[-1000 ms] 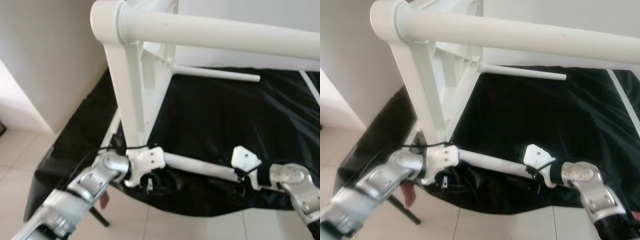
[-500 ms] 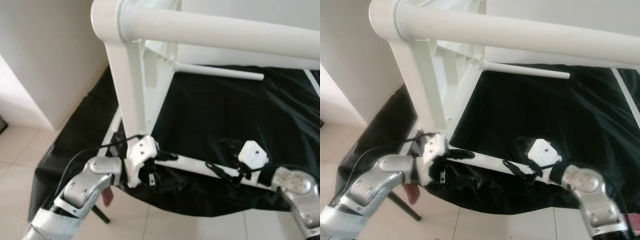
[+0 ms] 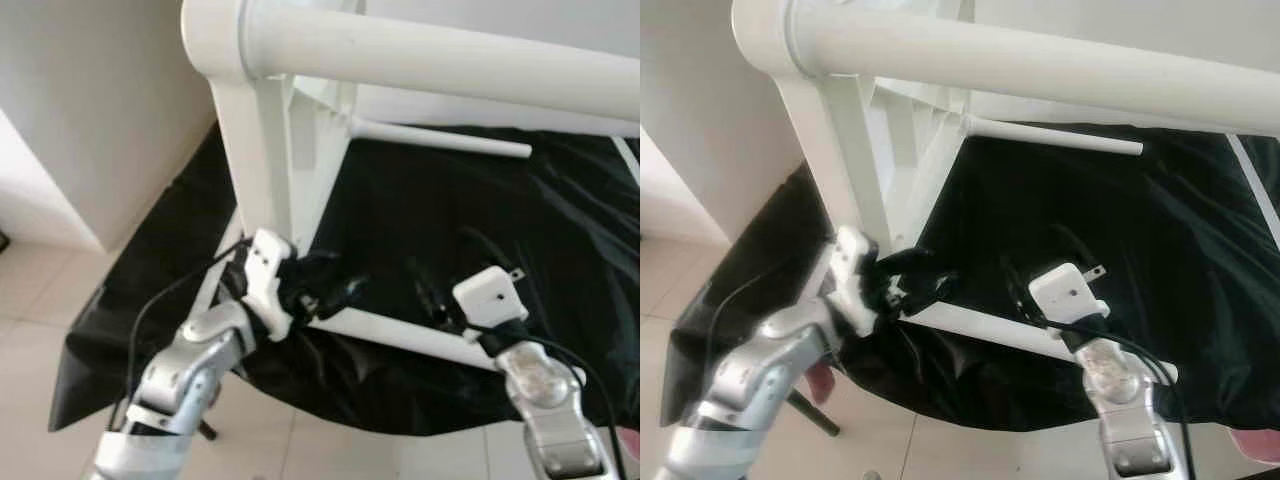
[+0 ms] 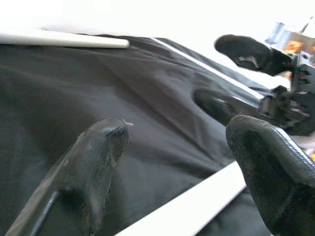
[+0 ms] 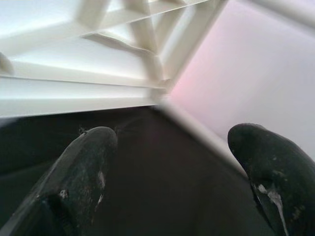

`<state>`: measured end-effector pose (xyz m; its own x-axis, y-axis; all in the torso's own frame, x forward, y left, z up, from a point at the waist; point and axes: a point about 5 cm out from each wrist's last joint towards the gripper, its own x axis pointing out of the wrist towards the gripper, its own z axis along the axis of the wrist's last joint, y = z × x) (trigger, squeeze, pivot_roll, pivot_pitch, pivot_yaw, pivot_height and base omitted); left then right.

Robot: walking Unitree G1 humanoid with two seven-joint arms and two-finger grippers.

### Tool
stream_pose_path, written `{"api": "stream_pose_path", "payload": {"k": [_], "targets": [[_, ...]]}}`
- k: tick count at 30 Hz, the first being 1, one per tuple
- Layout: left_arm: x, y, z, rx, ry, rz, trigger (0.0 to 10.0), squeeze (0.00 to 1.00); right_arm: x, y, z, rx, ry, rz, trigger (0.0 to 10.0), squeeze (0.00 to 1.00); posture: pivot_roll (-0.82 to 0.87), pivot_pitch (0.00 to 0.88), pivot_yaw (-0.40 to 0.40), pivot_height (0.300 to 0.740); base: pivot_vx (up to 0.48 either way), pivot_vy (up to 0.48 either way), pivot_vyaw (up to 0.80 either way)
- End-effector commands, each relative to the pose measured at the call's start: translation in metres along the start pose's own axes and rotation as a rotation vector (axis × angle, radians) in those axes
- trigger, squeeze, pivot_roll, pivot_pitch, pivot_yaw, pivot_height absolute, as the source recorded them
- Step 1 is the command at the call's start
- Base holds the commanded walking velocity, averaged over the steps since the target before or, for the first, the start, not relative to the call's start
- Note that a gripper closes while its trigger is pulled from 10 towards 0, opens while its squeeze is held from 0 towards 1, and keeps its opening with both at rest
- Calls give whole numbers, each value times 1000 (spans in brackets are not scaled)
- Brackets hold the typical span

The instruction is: Building children table

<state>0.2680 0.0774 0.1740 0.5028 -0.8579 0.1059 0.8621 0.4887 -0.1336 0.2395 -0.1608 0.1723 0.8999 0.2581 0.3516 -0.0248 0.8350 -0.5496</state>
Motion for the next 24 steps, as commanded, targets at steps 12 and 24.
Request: {"api": "stream_pose_path", "payload": {"k": [12,24], "targets": [[25,1,-20,-35,60,96,10000,0,-9,9,-6,-213,-23,-129,10000,0,7,28,31,740,0,0,0],[4,2,-12,84,54,82,10000,0,-18,18,-39,434,278,-183,10000,0,-2,35,37,740,0,0,0]]}}
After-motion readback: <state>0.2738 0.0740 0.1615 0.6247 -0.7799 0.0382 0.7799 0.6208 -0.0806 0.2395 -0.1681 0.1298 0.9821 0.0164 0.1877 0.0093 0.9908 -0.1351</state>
